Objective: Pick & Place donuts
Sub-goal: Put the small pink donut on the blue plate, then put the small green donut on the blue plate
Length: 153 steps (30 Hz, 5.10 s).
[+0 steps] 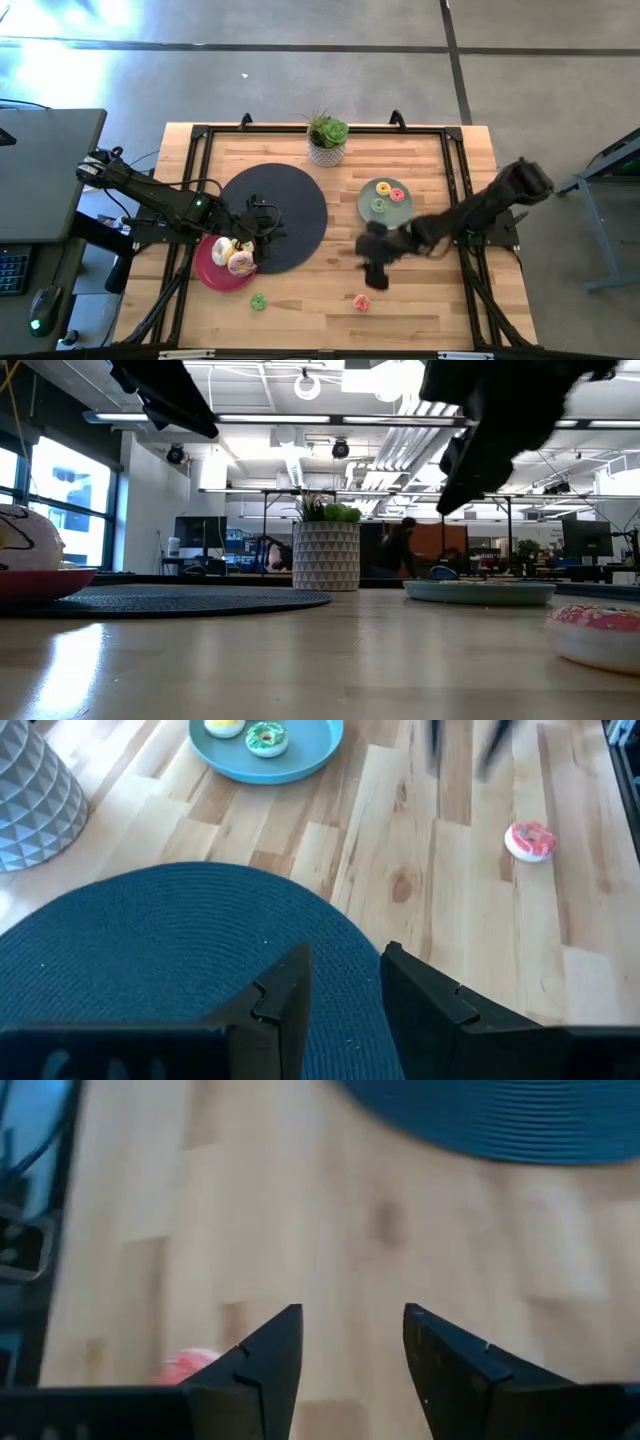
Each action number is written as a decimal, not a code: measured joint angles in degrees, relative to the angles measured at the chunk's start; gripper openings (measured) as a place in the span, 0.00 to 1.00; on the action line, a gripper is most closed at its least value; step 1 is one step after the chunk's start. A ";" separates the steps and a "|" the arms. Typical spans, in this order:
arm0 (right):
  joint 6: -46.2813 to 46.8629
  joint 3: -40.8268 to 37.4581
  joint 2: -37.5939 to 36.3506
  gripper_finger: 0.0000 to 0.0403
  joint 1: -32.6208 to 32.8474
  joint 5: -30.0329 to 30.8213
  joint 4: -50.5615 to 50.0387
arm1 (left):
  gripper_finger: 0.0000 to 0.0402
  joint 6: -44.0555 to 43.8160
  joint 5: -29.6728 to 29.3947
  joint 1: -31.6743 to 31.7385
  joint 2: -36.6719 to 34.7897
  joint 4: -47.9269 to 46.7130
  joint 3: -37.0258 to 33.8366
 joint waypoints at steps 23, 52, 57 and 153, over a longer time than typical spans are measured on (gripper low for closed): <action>-2.76 3.23 12.20 0.40 16.42 5.33 9.91 | 0.29 -0.32 -0.66 0.00 0.00 0.16 0.00; 2.13 -3.51 13.76 0.34 14.15 1.61 20.88 | 0.29 -0.43 -0.59 0.00 0.00 0.42 0.00; 3.18 -3.51 16.32 0.34 14.14 0.37 23.06 | 0.29 -0.41 -0.57 -0.01 0.00 0.36 0.00; -10.80 -11.77 -17.12 0.47 -8.95 7.47 10.59 | 0.38 13.42 28.99 -9.00 21.11 0.38 0.93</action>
